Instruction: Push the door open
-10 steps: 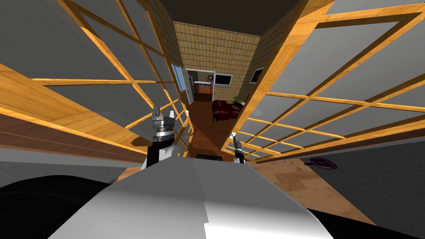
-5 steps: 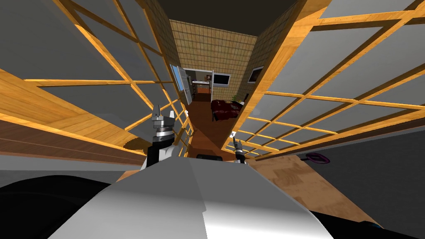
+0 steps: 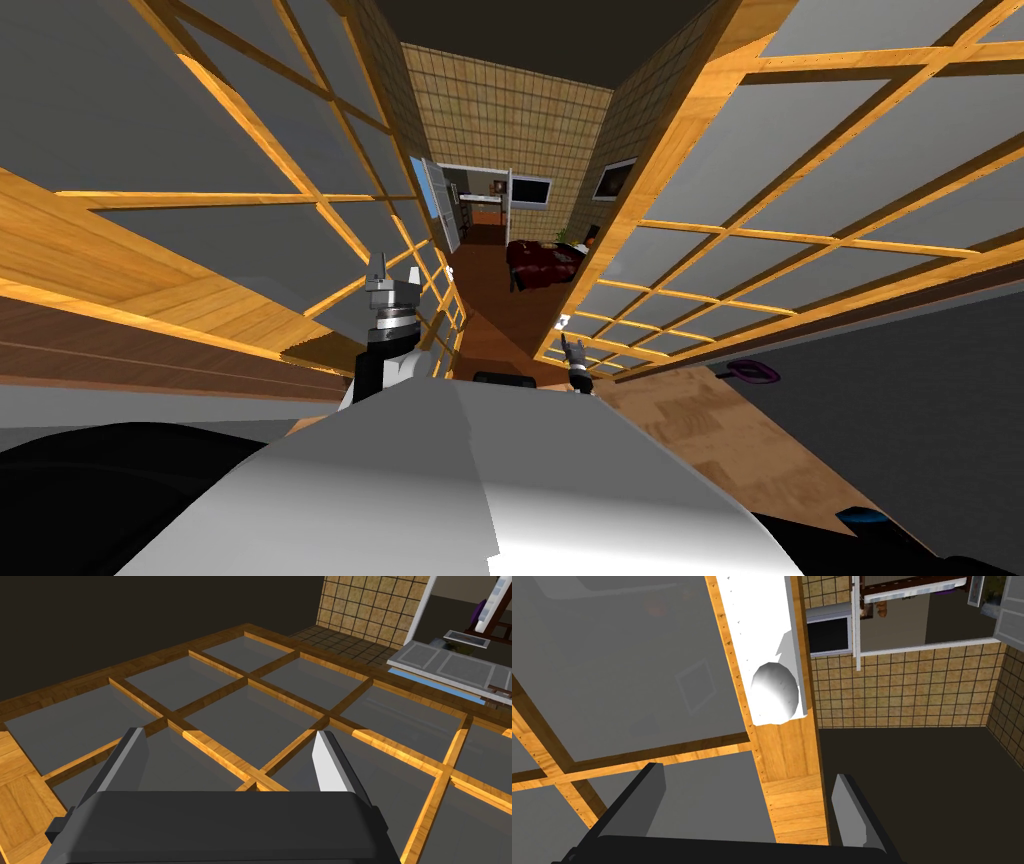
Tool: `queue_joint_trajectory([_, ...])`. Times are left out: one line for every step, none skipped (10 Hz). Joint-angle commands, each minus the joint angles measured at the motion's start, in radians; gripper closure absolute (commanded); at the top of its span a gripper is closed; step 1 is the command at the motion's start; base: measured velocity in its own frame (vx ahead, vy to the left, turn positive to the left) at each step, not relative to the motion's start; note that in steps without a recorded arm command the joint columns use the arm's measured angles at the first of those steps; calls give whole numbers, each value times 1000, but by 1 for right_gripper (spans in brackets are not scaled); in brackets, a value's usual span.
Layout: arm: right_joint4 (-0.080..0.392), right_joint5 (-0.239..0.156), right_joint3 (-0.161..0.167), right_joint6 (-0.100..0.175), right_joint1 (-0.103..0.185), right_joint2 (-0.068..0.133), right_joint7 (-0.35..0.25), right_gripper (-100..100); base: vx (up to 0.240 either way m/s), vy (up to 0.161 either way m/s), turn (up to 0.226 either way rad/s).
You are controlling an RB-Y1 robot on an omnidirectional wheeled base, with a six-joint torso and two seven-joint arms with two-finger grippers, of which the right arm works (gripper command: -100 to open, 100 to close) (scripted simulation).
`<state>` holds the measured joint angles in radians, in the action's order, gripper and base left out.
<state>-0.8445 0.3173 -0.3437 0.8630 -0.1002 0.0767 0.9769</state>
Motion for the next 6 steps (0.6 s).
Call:
queue_joint_trajectory([-8, 10, -2, 0, -8, 0, 33, -100, -16, 56, -41])
queue_joint_trajectory([-16, 26, -5, 2, -19, 0, 70, -100, -11, 50, -42])
queue_joint_trajectory([-24, 41, -8, 4, -28, -1, 97, -100, -20, 60, -73])
queue_joint_trajectory([-30, 54, -11, 5, -37, -2, 126, -100, -13, 64, -102])
queue_joint_trajectory([-30, 54, -11, 5, -37, -2, 133, -100, -12, 46, -30])
queue_joint_trajectory([-36, 64, -14, 7, -44, -2, 156, -100, -17, 37, -19])
